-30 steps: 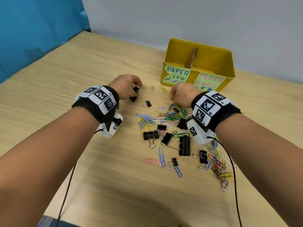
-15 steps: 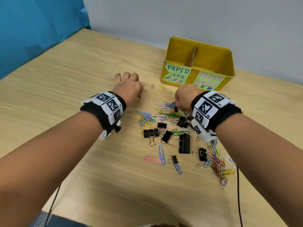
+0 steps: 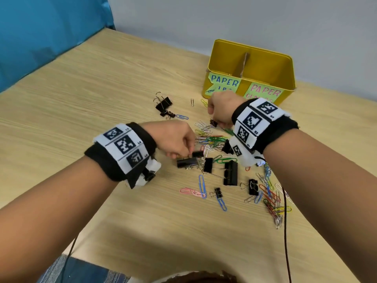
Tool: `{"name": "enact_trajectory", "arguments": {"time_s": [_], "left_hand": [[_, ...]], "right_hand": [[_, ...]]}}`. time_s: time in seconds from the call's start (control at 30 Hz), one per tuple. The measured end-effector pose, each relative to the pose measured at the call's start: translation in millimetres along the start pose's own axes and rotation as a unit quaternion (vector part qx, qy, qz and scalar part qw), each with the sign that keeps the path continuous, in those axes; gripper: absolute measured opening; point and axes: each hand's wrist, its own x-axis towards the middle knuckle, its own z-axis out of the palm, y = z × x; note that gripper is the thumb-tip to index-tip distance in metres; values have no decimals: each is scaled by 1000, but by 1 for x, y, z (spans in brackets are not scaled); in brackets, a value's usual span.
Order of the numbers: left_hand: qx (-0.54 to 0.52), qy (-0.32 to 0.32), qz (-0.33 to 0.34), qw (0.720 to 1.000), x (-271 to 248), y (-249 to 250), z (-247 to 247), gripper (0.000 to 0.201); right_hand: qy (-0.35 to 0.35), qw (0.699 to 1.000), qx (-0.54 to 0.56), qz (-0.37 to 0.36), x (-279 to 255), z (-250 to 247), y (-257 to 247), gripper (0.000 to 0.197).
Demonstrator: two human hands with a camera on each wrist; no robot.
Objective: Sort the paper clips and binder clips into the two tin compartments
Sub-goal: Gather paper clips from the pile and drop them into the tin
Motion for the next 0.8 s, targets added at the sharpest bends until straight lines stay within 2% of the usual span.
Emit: {"name": "enact_trajectory", "arguments": {"time_s": [0.13, 0.27, 0.4, 0.47, 0.57, 0.6, 0.67, 0.73, 0.8], "left_hand": [[-54, 48, -21, 997, -10, -9, -27, 20], [-32, 127, -93, 987, -20, -35, -50, 14], [72, 220, -158, 960, -20, -55, -54, 29], [104, 283, -165, 939, -14, -55, -49, 40], [77, 375, -94, 919, -4, -42, -40, 39], [70, 379, -61, 921, -1, -36, -36, 36], [78, 336, -12, 938, 6, -24, -27, 36], [97, 253, -6, 962, 14, -18, -16, 43], [142, 181, -30, 973, 21, -14, -7, 51]], "right_hand": [[27, 987, 150, -54, 2, 0, -8, 45], [46, 993, 88, -57, 9, 12, -4, 51], [-14, 996, 45, -72, 0, 19, -3, 34], [-52, 993, 45, -93, -7, 20, -6, 24], [-126, 987, 12, -100, -14, 28, -14, 33], [-132, 985, -3, -110, -15, 32, -16, 34], [-127, 983, -21, -127, -16, 39, -20, 31], [-133, 983, -18, -121, -16, 39, -21, 25], [-154, 984, 10, -93, -15, 32, -18, 20]]}}
